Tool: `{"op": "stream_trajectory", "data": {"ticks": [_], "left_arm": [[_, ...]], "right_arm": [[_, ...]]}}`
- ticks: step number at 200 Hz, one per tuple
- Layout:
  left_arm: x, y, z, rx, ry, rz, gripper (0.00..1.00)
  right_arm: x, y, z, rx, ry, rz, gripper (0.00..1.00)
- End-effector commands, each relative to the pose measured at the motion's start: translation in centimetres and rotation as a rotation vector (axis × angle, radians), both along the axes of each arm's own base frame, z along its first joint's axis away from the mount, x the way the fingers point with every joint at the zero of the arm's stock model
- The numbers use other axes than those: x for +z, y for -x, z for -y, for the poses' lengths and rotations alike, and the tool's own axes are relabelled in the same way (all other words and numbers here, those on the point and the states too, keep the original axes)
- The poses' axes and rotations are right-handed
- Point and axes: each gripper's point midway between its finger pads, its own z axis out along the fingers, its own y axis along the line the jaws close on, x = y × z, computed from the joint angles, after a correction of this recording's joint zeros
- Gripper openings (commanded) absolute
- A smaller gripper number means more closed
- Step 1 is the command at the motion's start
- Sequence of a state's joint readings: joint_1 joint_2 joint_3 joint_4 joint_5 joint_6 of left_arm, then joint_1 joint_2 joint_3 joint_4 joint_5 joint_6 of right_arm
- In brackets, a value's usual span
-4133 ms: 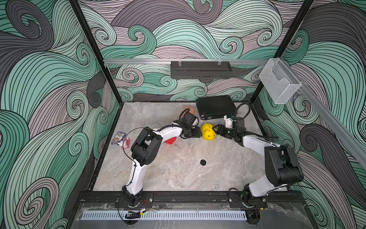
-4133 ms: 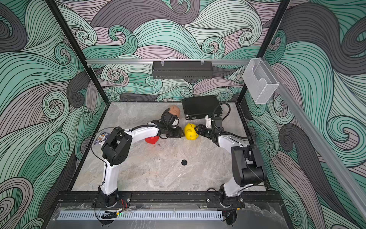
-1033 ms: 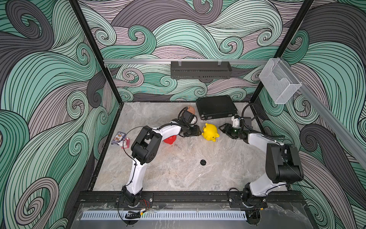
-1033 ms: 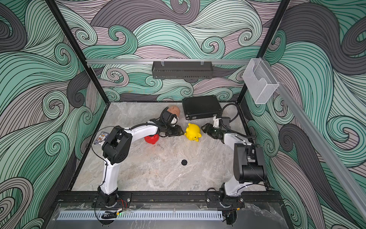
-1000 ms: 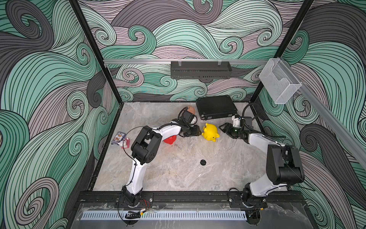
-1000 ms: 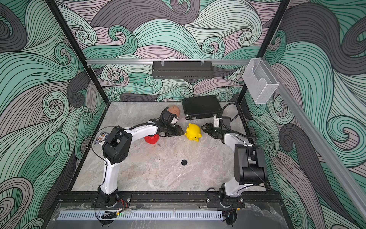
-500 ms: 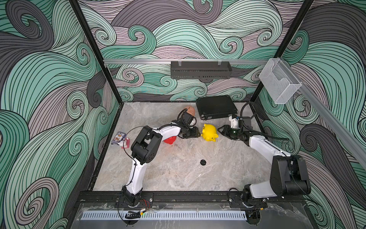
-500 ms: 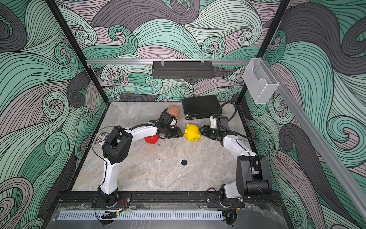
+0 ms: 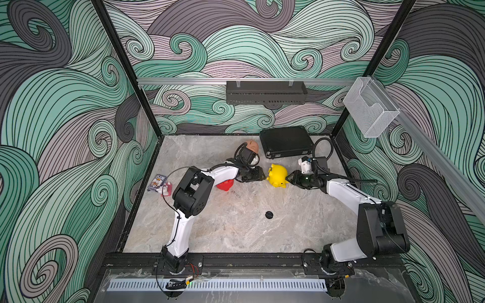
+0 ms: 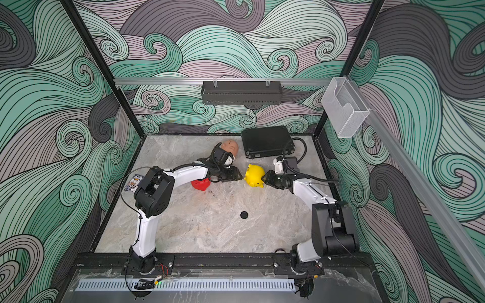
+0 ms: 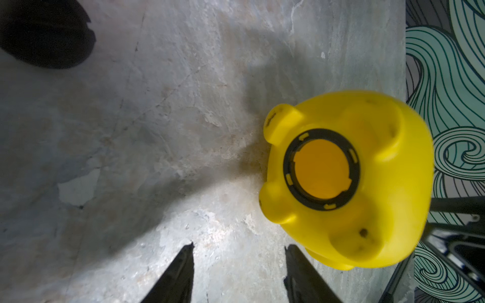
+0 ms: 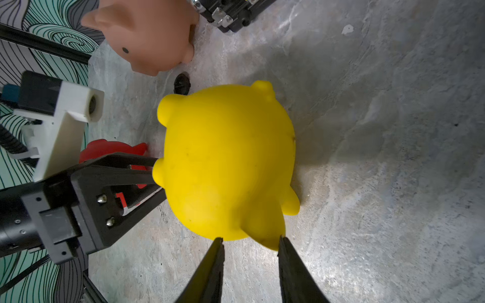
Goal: Close piggy banks
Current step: Turn over the piggy bank at the center of the board.
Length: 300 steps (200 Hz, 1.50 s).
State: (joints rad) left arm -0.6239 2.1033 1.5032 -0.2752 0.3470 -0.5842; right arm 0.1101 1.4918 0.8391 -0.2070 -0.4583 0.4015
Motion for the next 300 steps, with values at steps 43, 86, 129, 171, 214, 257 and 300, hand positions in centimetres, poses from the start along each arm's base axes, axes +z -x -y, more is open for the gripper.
{"op": "stream_trajectory", "data": {"ticks": [43, 86, 129, 171, 214, 257, 300], "left_arm": [[5.3, -0.8, 0.9, -0.006, 0.119, 0.070, 0.56], [6.3, -1.3, 1.0, -0.002, 0.133, 0.080, 0.57], [6.8, -1.9, 1.4, 0.005, 0.162, 0.074, 0.57], [6.9, -2.5, 2.7, -0.023, 0.207, 0.073, 0.60], [6.7, -3.3, 4.0, -0.045, 0.247, 0.069, 0.60], [6.9, -3.9, 5.0, -0.067, 0.285, 0.078, 0.60], [6.2, -3.5, 5.6, -0.080, 0.293, 0.051, 0.58]], "right_arm": [[-0.4, -1.0, 0.6, 0.007, 0.067, -0.017, 0.35], [-1.1, -1.0, 0.5, 0.020, 0.065, -0.042, 0.33], [-1.9, -0.7, 0.6, 0.021, 0.071, -0.059, 0.31], [-2.3, -0.8, 0.8, 0.019, 0.073, -0.073, 0.30], [-2.4, -0.8, 0.8, 0.022, 0.067, -0.080, 0.30], [-2.9, -0.7, 0.8, 0.021, 0.065, -0.089, 0.30], [-2.9, -0.9, 0.8, 0.019, 0.054, -0.090, 0.29]]}}
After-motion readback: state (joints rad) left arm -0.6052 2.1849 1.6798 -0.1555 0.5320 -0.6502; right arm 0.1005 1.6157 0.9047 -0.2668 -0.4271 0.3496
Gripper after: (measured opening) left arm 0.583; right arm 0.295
